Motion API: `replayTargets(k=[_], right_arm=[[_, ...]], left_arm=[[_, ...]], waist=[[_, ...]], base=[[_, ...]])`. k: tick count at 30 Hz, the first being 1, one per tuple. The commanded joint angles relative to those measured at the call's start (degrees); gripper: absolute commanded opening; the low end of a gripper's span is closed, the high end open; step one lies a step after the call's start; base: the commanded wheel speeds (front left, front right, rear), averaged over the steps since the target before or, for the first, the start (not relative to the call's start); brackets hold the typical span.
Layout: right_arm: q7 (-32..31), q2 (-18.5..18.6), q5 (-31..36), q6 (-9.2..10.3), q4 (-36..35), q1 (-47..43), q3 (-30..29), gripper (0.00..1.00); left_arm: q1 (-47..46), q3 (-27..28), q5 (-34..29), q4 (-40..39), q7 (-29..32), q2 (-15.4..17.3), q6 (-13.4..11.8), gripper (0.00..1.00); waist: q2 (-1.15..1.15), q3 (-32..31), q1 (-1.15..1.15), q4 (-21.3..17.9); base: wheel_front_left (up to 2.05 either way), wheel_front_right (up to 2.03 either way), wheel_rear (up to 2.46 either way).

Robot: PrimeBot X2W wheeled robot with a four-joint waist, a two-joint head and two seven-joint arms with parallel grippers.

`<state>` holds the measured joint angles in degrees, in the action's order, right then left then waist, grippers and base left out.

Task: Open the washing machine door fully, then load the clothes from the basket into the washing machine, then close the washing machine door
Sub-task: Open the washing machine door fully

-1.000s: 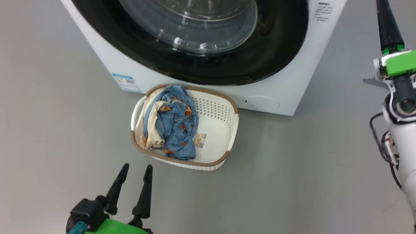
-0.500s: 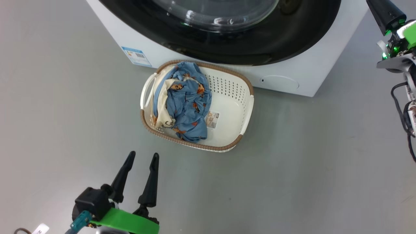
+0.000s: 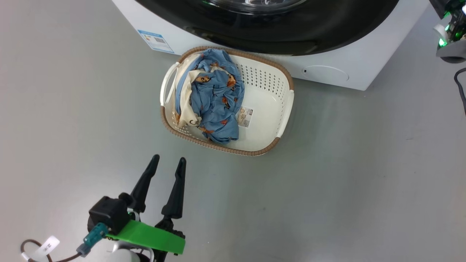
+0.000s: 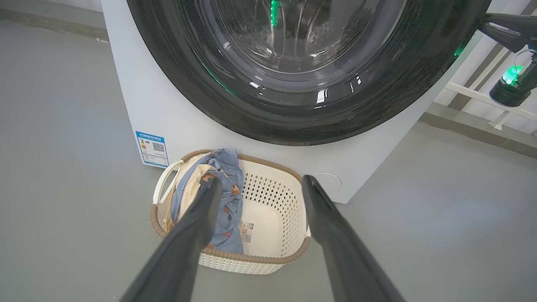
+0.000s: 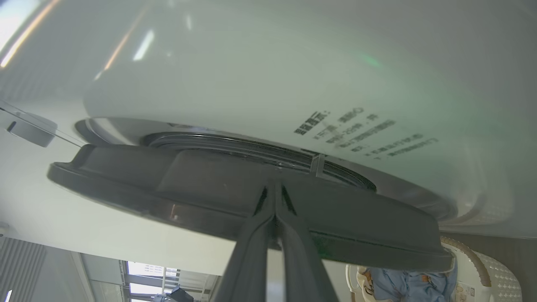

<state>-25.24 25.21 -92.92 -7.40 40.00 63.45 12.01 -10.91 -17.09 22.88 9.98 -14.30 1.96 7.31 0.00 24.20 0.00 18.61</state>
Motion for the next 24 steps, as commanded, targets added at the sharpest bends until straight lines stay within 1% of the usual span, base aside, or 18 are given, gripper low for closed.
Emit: replayTargets(k=[1, 15, 24], right_arm=[[-0.4, -0.3, 0.25, -0.09, -1.25, 1.3, 0.2, 0.0], [-2.79, -1.26, 3.0, -0.09, 1.94, 5.99, 2.5, 0.0], [-6.57, -1.8, 3.35, -0.09, 0.43, 3.53, 4.99, 0.0]], left_arm=[[-1.32, 1.5, 0.19, -1.24, -0.7, 0.98, 0.18, 1.0], [-2.51, 0.43, 1.3, -1.57, -0.7, 0.93, 0.18, 1.0], [-2.4, 0.42, 1.39, -1.05, -0.7, 0.92, 0.18, 1.0]], waist=[[0.0, 0.38, 0.0, 0.3], [0.0, 1.68, 0.0, 1.09], [0.0, -0.07, 0.0, 0.78]], base=[[0.0, 0.0, 0.0], [0.0, 0.0, 0.0], [0.0, 0.0, 0.0]])
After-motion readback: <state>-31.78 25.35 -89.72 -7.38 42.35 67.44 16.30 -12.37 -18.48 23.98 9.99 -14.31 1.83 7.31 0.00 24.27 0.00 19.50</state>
